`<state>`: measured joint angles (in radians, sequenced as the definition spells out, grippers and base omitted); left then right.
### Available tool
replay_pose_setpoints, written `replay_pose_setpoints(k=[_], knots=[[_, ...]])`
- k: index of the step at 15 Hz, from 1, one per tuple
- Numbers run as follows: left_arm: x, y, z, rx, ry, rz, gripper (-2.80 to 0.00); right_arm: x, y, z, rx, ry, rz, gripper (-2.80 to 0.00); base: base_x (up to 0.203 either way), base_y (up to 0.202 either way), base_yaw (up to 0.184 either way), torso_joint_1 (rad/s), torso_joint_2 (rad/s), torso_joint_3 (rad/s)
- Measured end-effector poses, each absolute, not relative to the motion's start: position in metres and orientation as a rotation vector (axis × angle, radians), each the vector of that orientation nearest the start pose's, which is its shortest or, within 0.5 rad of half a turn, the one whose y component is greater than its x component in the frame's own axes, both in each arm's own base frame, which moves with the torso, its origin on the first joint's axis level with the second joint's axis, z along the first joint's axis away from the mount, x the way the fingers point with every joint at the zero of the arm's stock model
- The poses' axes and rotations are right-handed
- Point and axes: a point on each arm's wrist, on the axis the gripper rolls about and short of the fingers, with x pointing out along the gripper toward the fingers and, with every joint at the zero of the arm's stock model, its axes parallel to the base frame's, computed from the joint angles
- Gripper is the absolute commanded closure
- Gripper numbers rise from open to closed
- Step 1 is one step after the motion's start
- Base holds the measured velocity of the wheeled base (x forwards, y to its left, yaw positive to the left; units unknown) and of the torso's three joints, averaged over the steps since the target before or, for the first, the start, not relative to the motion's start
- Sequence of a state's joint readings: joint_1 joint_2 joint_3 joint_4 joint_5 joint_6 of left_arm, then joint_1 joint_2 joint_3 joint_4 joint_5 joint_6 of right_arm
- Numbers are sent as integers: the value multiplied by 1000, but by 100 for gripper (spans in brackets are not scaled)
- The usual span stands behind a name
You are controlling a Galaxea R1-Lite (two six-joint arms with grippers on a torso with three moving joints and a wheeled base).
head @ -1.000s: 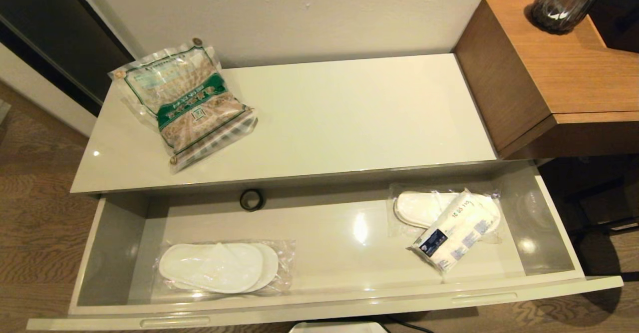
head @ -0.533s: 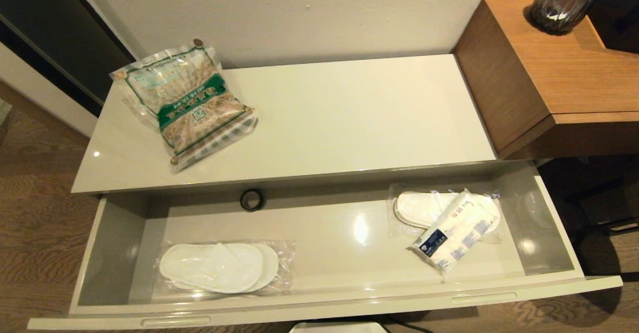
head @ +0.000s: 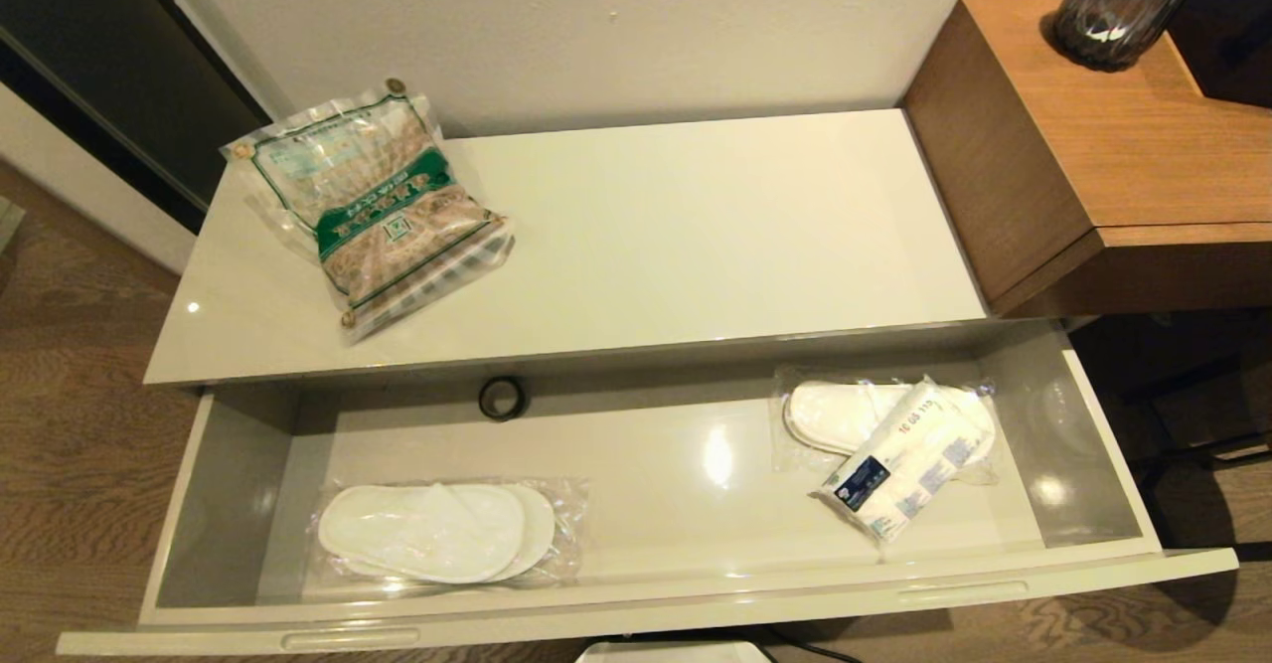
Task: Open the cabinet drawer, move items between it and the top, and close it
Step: Open the drawer
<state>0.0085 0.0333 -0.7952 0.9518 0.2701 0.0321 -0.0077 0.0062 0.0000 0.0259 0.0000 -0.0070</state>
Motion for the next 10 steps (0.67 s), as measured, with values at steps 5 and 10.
replay_pose_setpoints(k=[5,10], knots=[[-56,4,131,70,-28,214,-280,-22,0,73,-7,32,-8,0,0,0,0,0,0,0],[-26,3,92,-75,-137,152,-280,-22,0,73,-7,32,-8,0,0,0,0,0,0,0]])
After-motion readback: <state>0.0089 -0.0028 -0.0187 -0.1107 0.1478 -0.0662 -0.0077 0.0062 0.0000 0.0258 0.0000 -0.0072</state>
